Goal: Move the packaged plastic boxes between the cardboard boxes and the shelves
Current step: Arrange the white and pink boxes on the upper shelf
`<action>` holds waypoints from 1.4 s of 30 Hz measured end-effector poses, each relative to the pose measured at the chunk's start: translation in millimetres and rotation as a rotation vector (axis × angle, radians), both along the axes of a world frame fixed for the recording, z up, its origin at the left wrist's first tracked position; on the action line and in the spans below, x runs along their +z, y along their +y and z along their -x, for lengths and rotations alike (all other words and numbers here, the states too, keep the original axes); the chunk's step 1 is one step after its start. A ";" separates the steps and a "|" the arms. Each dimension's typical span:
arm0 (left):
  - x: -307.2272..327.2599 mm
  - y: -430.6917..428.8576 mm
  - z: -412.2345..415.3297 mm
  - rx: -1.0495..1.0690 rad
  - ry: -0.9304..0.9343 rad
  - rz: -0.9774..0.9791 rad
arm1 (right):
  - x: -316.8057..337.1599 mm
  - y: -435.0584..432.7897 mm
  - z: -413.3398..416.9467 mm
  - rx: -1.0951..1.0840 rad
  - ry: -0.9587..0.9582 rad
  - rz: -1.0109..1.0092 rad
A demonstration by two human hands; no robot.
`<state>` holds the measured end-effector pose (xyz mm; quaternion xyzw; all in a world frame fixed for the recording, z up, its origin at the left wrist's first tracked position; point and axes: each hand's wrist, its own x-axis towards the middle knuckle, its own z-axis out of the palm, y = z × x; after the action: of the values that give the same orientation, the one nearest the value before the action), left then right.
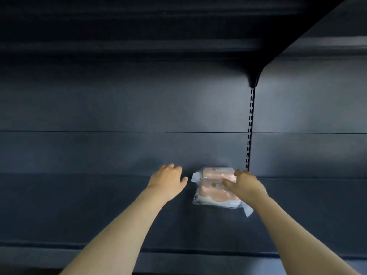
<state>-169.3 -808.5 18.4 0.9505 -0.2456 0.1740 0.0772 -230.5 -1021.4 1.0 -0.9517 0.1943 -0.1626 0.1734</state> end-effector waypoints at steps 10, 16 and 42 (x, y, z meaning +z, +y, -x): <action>-22.2 -77.8 -69.2 -0.015 0.120 0.138 | -41.4 -19.2 -27.9 -0.038 -0.183 -0.369; -26.2 -123.4 -93.9 0.072 0.433 0.275 | -39.8 -21.4 -32.8 -0.048 -0.176 -0.367; -50.9 -59.3 -73.0 0.151 0.346 1.145 | -29.8 9.6 0.1 -0.001 -0.178 -0.454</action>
<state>-96.3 -867.8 -32.5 0.7871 -0.0288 0.1265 0.6030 -230.6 -1011.8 -28.8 -0.8701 0.2104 -0.1982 0.3992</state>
